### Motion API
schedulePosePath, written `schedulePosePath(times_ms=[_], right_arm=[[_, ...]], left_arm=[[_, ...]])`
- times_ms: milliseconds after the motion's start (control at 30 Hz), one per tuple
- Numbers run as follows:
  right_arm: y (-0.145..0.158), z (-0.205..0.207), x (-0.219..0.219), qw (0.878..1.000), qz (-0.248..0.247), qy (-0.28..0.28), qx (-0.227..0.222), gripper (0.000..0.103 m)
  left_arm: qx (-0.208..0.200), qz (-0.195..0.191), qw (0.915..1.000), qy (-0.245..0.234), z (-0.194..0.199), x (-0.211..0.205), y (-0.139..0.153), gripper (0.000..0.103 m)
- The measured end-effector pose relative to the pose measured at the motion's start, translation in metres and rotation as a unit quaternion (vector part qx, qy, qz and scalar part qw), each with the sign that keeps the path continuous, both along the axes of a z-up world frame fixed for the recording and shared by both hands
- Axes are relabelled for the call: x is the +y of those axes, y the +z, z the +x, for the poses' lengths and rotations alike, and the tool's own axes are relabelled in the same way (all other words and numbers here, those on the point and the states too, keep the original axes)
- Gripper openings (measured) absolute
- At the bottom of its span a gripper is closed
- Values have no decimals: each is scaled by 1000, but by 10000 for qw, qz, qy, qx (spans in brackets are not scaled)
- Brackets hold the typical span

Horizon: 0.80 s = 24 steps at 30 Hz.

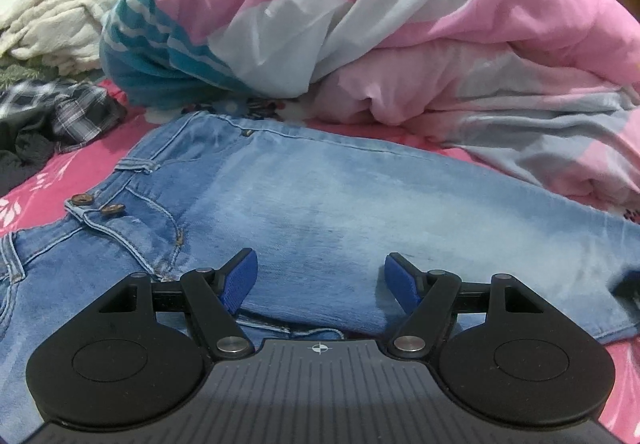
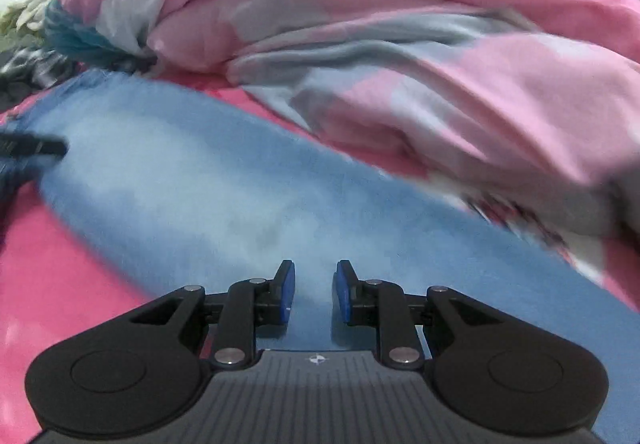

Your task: Fold clothes

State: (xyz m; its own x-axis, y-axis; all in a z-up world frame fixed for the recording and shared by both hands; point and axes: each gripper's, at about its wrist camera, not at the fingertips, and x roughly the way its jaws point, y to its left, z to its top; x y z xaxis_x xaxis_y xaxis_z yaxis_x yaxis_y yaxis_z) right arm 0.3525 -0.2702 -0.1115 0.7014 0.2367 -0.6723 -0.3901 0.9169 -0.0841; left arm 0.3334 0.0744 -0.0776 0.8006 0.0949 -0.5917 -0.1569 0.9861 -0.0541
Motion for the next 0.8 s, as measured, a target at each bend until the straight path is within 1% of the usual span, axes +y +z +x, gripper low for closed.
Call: schedulePosePath(times_ms=[67,133,200,233,300,400,467,533,633,700,800], right_arm=[[4,-27,-31,9998,-102,-185,24,23],[10,-43,-61,9981,-295,-518,149,23],[22,-49,-79,9945,-390,-919,306,24],[30,-49,-79,9943,-329,-977,287,24],[44,-43,-64,9971,-71,-751,94,24],[49,-15,-12,9995,163,-285,-39,24],[41,12,23,9998,194,-108,8,24],[25,32,48,9995,261,23,185,23],[-2,21,57,9993,106,210,284,24],[-3,-7,45,9991,135,335,211,24],[11,-39,21,9979,284,358,452,23]], left_arm=[[1,-18,10000,2,0,1,0,71],[4,14,10000,-1,0,0,-1,71],[8,34,10000,3,0,0,-1,71],[10,34,10000,10,0,0,-1,71],[16,33,10000,29,0,-1,0,71],[27,107,9999,40,1,-3,-1,71],[47,153,9999,37,2,-4,-1,71],[60,139,9999,57,3,-3,0,71],[78,95,9999,67,4,-1,1,71],[68,71,9999,60,2,0,1,71],[52,60,10000,54,0,1,1,71]])
